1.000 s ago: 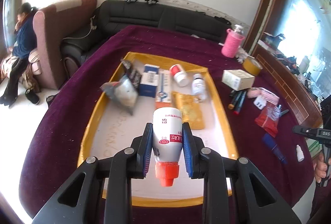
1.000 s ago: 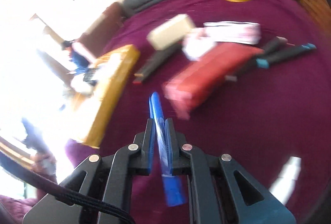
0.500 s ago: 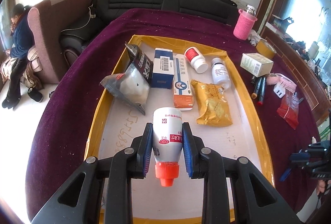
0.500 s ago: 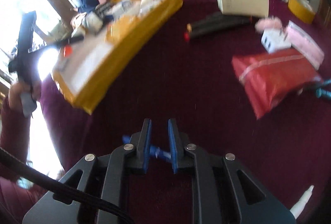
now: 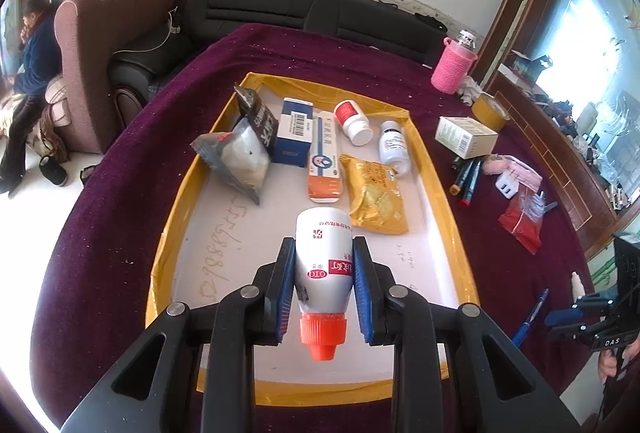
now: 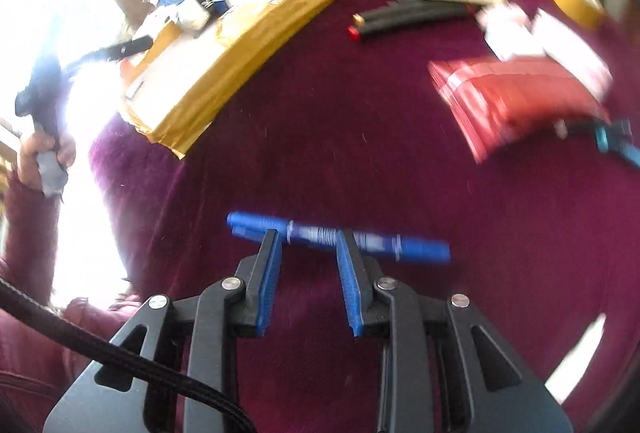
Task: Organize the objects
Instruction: 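Grasp the blue pen with the right tool and lift it while the left tool holds the bottle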
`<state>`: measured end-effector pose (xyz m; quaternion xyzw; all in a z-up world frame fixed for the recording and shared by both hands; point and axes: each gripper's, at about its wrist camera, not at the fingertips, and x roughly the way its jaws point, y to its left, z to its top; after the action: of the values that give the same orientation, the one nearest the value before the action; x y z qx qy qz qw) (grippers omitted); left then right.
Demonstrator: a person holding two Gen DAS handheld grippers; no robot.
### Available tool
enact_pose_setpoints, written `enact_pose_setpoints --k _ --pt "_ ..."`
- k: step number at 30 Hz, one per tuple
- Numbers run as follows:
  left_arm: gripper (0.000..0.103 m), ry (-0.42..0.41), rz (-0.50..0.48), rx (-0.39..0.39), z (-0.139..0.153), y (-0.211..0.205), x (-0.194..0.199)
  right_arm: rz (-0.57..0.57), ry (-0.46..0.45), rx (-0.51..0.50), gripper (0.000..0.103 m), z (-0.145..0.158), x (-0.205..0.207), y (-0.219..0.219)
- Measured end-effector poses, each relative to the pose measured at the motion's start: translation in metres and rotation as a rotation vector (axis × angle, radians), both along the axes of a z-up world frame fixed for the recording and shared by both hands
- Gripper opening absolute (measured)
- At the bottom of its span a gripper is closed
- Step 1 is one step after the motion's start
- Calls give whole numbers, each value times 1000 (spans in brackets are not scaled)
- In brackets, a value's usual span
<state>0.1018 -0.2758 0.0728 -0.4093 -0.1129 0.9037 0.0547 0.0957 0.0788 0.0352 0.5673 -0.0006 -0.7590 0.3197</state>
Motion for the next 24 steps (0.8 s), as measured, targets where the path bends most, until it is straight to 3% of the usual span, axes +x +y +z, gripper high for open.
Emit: enact_pose_setpoints --k 9,13,16,17,19,22,24 --pt "23 17 -19 -3 -1 9 7 -217 -68 -96 34 -16 -46 -9" --pt "23 29 -18 9 -2 2 9 -249 -19 -40 39 -14 -58 -37" --pt "23 28 -20 13 -5 -1 8 -246 83 75 39 -11 -53 -57" --pt "23 27 -21 12 -6 -2 8 -233 133 140 37 -11 -48 -66" --pt "23 24 -22 13 -8 -3 8 -225 204 234 16 -12 -38 -71" --pt "23 24 -17 15 -9 -7 9 -241 169 163 7 -12 -36 -55" --pt "23 22 -8 13 -10 -9 9 -271 128 72 7 -12 -38 -43"
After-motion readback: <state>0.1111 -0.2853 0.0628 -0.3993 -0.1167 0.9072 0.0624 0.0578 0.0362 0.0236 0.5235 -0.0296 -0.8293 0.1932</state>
